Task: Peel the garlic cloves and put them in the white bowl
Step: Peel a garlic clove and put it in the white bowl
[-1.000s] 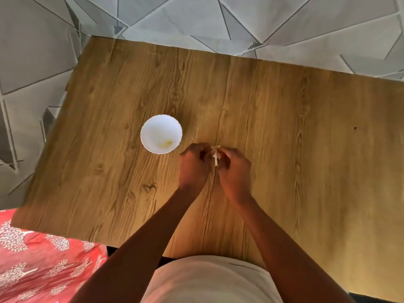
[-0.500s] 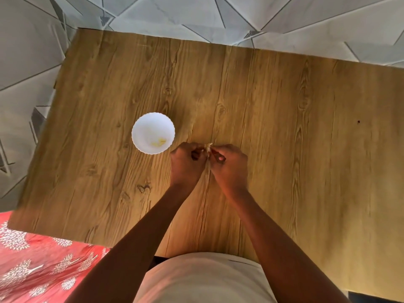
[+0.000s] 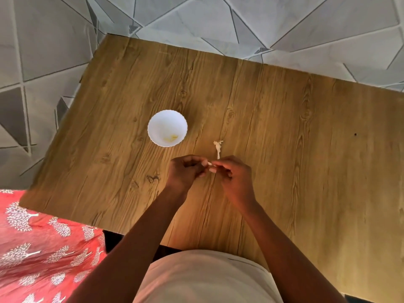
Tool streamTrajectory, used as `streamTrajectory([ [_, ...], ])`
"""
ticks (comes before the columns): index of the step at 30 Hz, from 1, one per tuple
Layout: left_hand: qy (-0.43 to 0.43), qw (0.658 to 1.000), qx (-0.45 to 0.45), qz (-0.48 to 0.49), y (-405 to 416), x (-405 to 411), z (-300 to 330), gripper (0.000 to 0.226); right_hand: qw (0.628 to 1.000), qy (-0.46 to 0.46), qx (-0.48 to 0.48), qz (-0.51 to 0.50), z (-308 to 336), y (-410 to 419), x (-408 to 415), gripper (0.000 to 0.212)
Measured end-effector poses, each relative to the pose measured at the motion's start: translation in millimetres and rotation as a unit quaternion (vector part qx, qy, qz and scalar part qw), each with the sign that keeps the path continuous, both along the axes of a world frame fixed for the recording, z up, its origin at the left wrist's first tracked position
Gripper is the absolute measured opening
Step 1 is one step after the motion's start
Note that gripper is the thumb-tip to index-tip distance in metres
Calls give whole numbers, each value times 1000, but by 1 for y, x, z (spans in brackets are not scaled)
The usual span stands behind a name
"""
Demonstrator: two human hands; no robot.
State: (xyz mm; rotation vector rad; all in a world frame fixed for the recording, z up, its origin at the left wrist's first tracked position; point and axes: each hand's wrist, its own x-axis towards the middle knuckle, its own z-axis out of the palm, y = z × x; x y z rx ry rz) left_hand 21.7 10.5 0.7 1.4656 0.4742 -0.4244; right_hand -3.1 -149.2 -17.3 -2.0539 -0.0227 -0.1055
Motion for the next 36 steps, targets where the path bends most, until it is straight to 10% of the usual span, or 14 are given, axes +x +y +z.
streamTrajectory([
  [6, -17, 1000, -5, -20, 9, -19, -2, 7, 992, 92, 88, -26, 7, 9, -17, 8],
  [12, -171, 954, 229, -89, 28, -39, -19, 12, 966, 191, 155, -82, 8, 17, -36, 4],
  [24, -439, 799, 338, -234, 42, -72, -55, 23, 974, 205, -83, -43, 8, 26, -42, 12],
  [36, -431, 806, 357, -194, 43, -63, -63, 31, 953, 291, -81, -21, 24, 22, -15, 7],
])
